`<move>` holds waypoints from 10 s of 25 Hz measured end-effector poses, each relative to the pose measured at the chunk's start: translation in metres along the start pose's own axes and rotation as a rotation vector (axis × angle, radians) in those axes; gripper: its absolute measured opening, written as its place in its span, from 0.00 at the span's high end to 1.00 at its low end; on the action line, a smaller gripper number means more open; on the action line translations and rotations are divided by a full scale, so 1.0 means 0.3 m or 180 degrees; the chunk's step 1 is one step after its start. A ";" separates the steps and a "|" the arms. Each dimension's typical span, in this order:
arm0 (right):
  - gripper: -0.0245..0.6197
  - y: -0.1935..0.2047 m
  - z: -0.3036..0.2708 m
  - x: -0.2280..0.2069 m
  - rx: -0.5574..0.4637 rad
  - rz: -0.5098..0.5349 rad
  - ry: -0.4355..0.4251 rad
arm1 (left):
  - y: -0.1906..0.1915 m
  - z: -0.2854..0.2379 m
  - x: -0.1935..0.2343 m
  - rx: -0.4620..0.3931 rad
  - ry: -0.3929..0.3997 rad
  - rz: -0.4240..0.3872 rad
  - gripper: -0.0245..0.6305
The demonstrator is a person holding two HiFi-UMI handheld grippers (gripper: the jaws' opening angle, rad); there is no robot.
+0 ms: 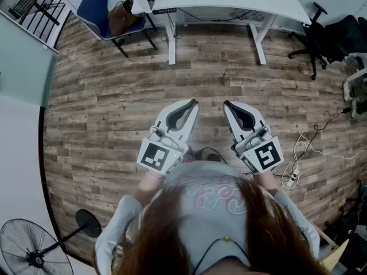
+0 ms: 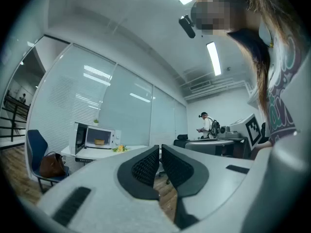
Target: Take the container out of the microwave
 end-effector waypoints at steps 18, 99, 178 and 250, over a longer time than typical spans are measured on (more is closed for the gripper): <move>0.95 -0.023 0.015 -0.027 -0.0164 -0.0180 -0.0255 | -0.001 -0.034 -0.022 0.0077 -0.0066 -0.0121 0.93; 0.50 -0.031 -0.426 -0.195 -0.0473 -0.0182 -0.0086 | 0.107 -0.180 0.448 0.0008 -0.0118 -0.0178 0.57; 0.50 -0.165 -0.647 -0.870 -0.0549 -0.0334 -0.0479 | 0.174 -0.837 0.610 0.0115 -0.0481 -0.0200 0.57; 0.50 -0.201 -1.736 -1.536 -0.0494 -0.0334 0.0044 | 0.429 -1.617 1.716 0.0074 0.0083 -0.0076 0.57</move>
Point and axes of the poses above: the fingertips, and each gripper's own axes: z backward along the fingers, x to its left, y out of its underside, the point moved 4 cm from there along z, backward along the fingers, and after that the axes turned 11 degrees about -z, right-handed, at the moved point
